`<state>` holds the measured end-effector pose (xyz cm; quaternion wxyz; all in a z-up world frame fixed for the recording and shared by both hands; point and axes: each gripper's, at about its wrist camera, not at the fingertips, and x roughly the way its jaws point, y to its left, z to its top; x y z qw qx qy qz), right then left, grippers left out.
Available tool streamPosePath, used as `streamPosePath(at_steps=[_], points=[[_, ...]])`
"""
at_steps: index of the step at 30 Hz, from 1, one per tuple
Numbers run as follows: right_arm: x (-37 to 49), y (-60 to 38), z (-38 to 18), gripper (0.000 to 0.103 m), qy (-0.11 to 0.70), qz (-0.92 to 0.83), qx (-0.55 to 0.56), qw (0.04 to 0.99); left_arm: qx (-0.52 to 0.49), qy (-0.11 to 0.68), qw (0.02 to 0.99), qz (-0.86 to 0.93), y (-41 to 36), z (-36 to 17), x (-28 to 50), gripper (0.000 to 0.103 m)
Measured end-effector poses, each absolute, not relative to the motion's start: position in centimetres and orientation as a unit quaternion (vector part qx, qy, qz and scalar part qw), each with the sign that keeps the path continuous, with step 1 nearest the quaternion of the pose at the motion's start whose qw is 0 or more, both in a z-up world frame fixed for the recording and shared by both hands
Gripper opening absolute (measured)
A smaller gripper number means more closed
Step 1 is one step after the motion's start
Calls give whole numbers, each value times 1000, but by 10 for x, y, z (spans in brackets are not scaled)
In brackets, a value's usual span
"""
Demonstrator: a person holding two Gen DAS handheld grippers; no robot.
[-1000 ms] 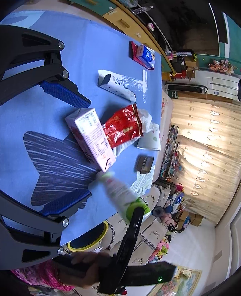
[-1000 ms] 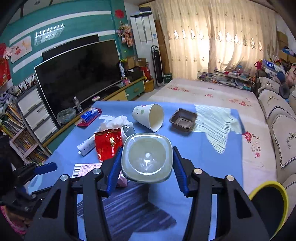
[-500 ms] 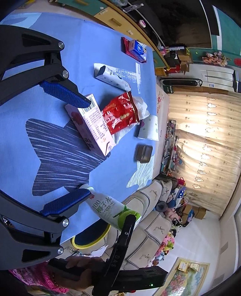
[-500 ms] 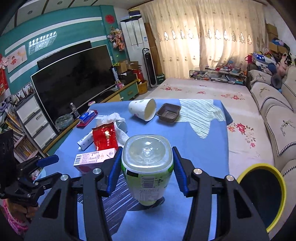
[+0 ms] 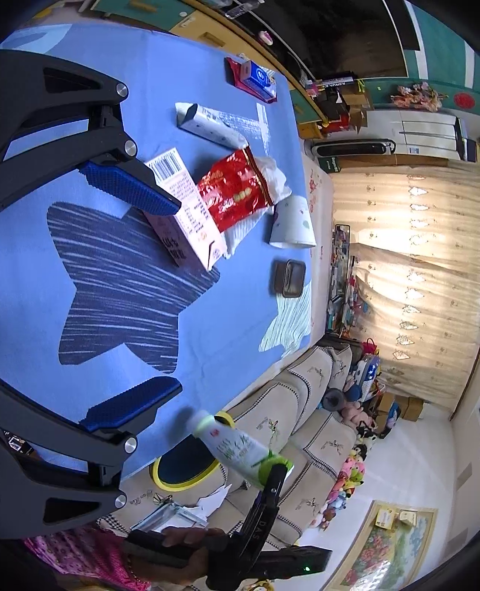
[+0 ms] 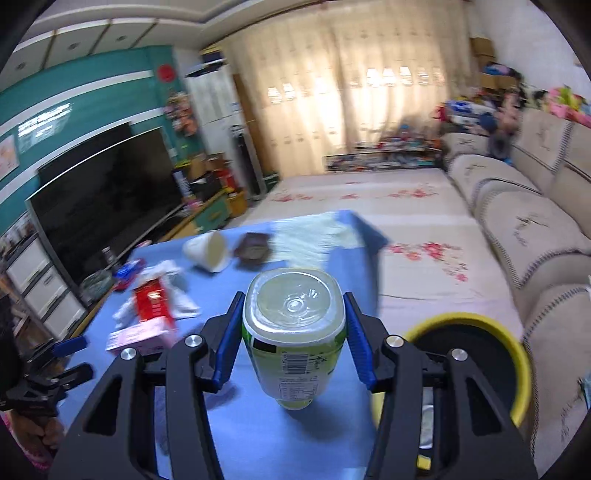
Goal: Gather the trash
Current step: 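Carry the bottle over the bin and open the right tool, then grasp the pink milk carton with the left tool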
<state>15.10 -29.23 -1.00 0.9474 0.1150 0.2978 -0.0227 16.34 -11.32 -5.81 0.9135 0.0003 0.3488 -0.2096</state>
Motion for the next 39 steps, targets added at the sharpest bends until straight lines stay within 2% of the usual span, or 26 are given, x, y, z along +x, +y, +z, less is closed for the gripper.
streamPosePath(at_steps=[8,15,25,39], points=[[138,-374,-61,50,328,-154,135,922,6,363,908,-208,-124,-68,175,88],[145,-406,-108,51,370,-179,160,897,7,372,906,-201,-125,-75,188,88],[145,-401,-105,59,361,-182,157,901,21,368,910,-190,-113,-86,203,88],[171,-371,-107,60,379,-145,141,903,65,374,902,-205,-66,-115,250,91]])
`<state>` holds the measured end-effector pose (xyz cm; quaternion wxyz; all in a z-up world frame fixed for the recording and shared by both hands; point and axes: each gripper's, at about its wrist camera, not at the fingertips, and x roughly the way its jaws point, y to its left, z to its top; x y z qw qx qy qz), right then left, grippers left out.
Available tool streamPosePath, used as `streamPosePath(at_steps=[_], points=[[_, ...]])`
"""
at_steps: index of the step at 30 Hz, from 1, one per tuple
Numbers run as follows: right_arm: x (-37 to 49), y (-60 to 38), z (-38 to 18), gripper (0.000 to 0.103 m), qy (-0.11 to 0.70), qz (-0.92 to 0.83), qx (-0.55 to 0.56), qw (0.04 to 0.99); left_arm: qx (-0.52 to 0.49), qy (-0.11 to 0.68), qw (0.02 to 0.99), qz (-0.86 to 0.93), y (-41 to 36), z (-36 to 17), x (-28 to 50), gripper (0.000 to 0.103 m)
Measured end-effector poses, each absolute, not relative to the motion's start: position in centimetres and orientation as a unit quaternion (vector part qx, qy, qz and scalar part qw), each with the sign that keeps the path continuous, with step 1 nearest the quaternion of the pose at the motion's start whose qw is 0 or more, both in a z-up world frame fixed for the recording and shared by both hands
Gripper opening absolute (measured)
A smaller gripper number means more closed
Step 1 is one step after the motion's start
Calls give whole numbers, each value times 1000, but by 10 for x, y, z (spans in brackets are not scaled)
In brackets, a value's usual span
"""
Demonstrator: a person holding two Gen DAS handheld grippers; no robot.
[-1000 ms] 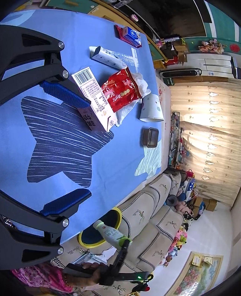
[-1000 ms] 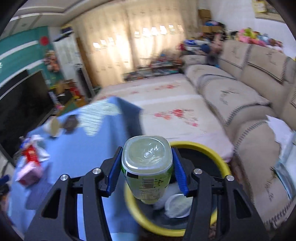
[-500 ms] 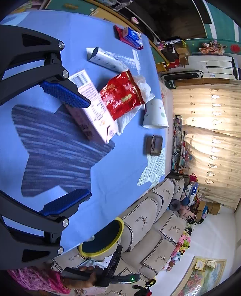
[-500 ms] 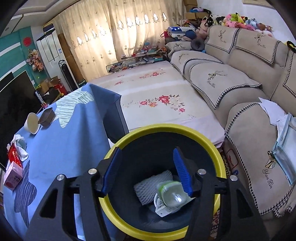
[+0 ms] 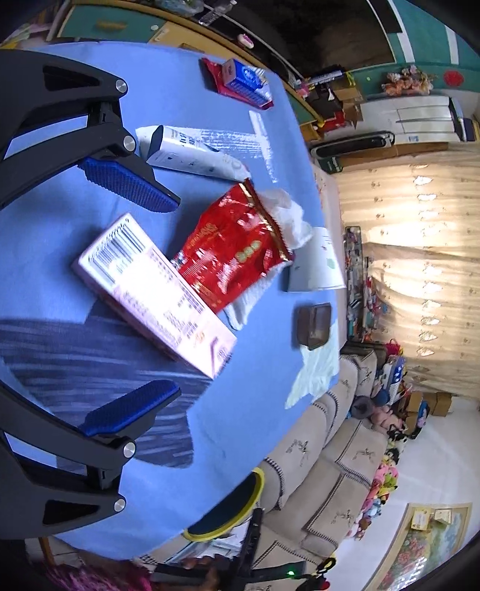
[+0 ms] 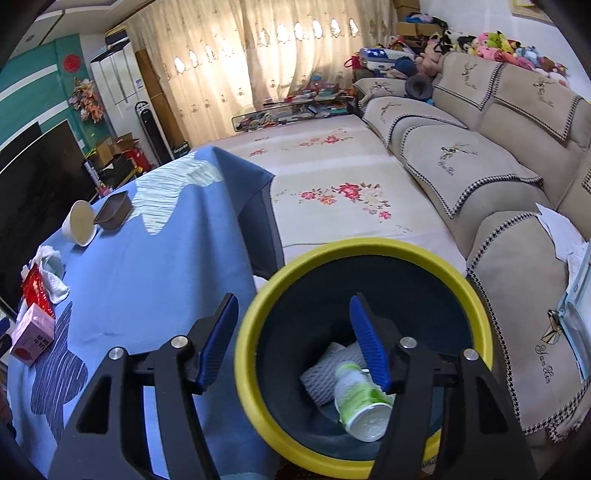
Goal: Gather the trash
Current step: 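Grasp the pink milk carton with the left tool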
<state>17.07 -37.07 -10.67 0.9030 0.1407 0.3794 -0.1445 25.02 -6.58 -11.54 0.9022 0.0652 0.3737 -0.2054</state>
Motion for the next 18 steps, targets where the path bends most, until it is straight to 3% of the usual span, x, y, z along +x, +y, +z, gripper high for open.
streamPosePath(at_steps=[8,18], points=[[175,-364,-104,60,379,-139,138,904,36,401,881,-248,-54,-135,261,91],[172,-363,-105,60,378,-127,143,906,65,406,854,-318,-102,-126,222,90]])
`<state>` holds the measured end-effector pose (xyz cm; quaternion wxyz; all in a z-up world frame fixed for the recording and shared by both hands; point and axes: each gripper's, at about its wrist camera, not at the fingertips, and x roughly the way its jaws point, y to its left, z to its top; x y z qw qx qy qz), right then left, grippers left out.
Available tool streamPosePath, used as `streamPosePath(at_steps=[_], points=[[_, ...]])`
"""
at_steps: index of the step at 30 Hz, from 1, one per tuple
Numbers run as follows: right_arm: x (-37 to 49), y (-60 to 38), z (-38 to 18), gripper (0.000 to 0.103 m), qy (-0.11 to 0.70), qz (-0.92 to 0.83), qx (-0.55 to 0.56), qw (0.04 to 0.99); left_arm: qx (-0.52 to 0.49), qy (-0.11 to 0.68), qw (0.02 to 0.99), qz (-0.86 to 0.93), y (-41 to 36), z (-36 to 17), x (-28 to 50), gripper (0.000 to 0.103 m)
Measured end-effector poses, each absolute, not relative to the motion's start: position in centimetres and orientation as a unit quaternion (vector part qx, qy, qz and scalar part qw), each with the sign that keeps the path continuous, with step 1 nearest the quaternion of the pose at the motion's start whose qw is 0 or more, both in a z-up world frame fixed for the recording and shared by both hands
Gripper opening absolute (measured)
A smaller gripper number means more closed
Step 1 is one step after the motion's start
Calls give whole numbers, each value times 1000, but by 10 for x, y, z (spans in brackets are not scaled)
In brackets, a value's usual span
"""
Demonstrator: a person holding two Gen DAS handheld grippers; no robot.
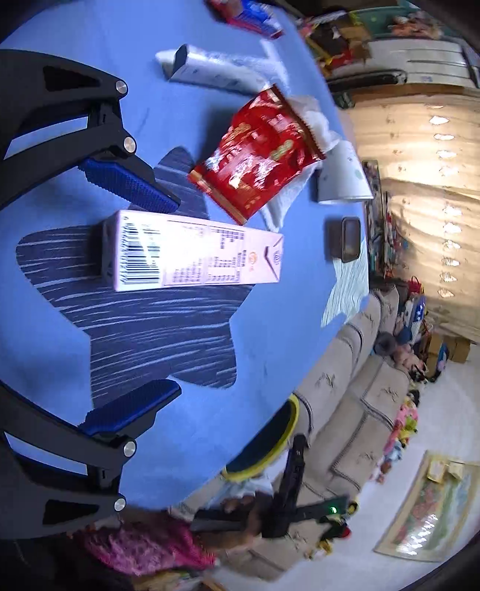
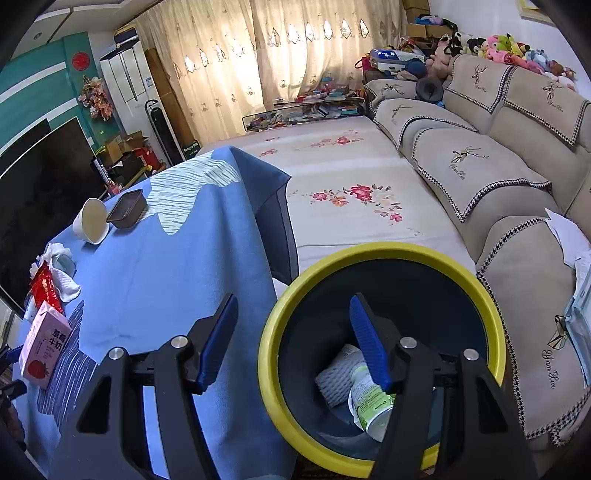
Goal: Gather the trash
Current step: 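Grasp the pink milk carton with the left tool, then carry the carton over the bin and open the left tool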
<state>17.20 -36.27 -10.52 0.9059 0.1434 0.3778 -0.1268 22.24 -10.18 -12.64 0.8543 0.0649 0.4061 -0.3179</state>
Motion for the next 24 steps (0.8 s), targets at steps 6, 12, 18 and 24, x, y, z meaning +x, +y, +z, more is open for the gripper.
streamPosePath(at_steps=[6,12,18,24], points=[[167,-364,-105,60,375,-124,150,906,48,459,855,-236,-113,-141,260,77],[163,-372,-106,60,376,-128,156,904,52,472,852,-220,-124,-147,274,59],[161,-374,-109,60,375,-127,162,904,90,465,857,-202,-134,-141,270,39],[149,-374,-102,60,368,-136,166,905,119,444,862,-214,-152,-125,253,38]])
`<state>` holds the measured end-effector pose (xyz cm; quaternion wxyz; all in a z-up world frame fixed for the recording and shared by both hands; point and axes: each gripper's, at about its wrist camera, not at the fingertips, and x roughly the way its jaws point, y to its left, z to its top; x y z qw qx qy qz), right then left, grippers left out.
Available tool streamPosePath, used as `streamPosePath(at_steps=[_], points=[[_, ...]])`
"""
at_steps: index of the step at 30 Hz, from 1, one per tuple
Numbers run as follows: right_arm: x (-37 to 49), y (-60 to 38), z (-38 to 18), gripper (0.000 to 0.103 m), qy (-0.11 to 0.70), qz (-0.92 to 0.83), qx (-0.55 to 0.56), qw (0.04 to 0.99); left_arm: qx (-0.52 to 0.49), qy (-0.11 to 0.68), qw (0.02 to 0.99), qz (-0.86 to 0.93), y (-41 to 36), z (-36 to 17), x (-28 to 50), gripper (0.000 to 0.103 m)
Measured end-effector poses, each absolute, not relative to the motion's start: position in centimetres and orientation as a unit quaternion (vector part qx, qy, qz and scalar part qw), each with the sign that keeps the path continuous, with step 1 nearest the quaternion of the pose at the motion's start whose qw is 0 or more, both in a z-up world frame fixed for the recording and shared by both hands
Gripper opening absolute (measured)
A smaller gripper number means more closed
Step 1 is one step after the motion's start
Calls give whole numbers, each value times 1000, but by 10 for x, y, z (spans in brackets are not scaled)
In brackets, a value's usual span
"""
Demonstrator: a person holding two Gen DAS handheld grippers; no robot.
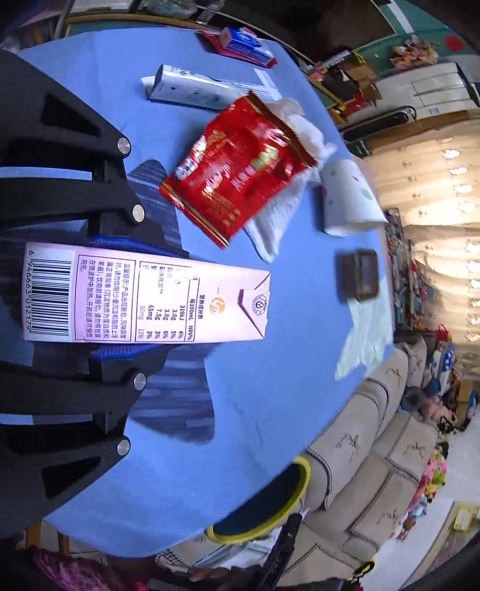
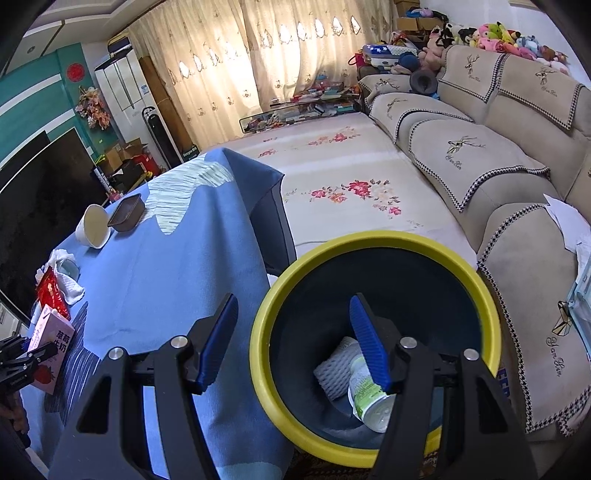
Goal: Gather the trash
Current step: 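Carry the carton over the bin and open the left tool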
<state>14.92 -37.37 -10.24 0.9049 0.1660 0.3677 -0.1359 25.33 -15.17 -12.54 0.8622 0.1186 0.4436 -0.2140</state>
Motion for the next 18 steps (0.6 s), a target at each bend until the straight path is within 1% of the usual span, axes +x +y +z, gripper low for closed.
streamPosePath(at_steps=[7,13,18], points=[[113,-383,-95,60,350,-158,176,906,125,412,859,-276,-196,-94,233,38],[76,-405,-95,60,341,-193,189,901,143,403,835,-347,-272,-86,226,39],[49,-427,-99,60,338,-221,200,893,155,407,813,-387,-338,-91,225,39]])
